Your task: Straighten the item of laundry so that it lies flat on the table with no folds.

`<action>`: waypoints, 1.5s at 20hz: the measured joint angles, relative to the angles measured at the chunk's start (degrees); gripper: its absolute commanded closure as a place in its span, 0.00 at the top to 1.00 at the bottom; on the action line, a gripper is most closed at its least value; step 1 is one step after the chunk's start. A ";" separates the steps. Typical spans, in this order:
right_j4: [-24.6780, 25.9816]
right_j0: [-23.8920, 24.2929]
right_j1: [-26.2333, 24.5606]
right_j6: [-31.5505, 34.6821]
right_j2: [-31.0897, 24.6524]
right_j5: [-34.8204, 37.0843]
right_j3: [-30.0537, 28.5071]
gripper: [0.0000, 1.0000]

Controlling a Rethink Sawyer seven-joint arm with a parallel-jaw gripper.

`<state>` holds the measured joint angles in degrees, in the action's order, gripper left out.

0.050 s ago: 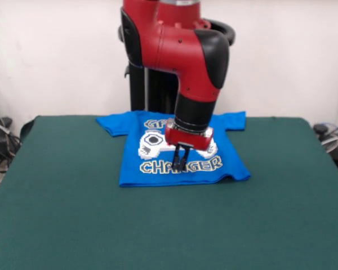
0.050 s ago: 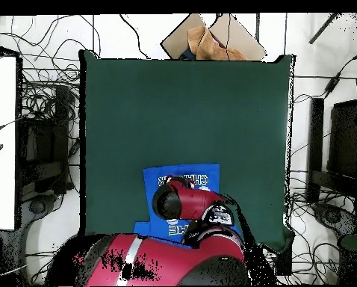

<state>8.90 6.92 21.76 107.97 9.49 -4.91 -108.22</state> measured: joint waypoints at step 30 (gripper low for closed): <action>3.89 -0.79 -2.48 0.00 2.28 -16.68 -3.42 0.00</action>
<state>12.79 6.13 19.28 107.97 11.76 -21.59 -111.64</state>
